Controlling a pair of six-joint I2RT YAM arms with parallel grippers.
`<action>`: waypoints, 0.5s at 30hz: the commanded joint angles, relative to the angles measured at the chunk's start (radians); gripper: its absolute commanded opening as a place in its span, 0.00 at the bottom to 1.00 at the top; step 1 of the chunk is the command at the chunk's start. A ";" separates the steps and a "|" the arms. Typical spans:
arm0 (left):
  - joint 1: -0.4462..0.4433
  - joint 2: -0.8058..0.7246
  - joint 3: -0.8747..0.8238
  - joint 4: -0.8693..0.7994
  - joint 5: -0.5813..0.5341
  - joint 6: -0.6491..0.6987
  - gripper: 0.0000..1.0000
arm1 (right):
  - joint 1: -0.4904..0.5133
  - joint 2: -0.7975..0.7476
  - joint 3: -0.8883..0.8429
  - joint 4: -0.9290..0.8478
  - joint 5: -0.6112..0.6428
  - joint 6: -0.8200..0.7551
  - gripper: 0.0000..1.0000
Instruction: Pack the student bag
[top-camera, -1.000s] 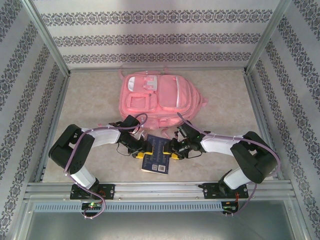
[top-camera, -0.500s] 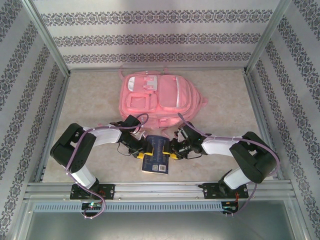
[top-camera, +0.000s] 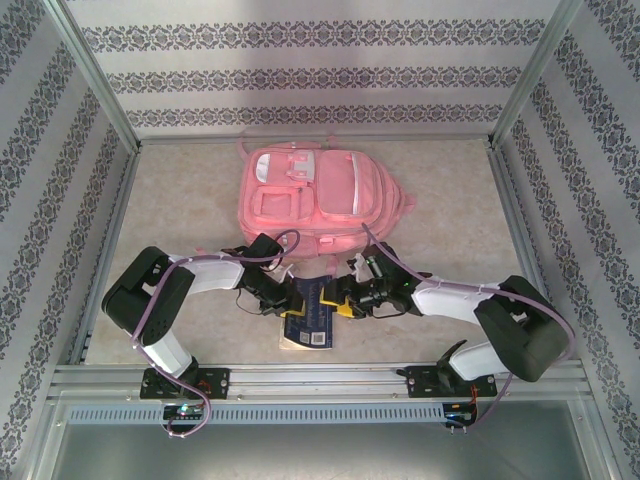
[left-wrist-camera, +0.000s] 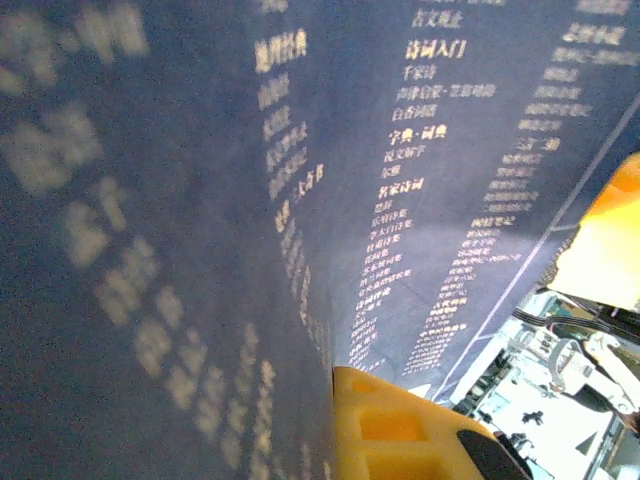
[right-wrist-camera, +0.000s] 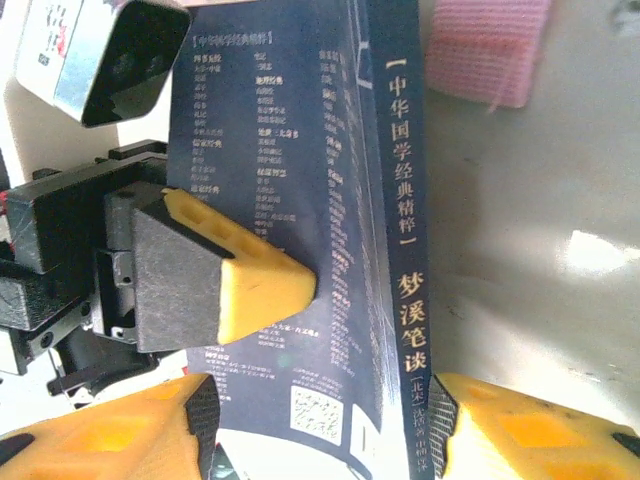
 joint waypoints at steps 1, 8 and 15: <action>-0.016 -0.033 0.006 0.063 0.086 -0.012 0.00 | -0.022 -0.051 -0.010 0.002 0.010 -0.043 0.60; 0.006 -0.107 0.007 0.055 0.125 -0.003 0.00 | -0.048 -0.068 -0.001 -0.172 0.042 -0.136 0.65; 0.013 -0.128 -0.005 0.116 0.154 -0.045 0.00 | -0.042 -0.013 0.011 -0.120 0.027 -0.114 0.67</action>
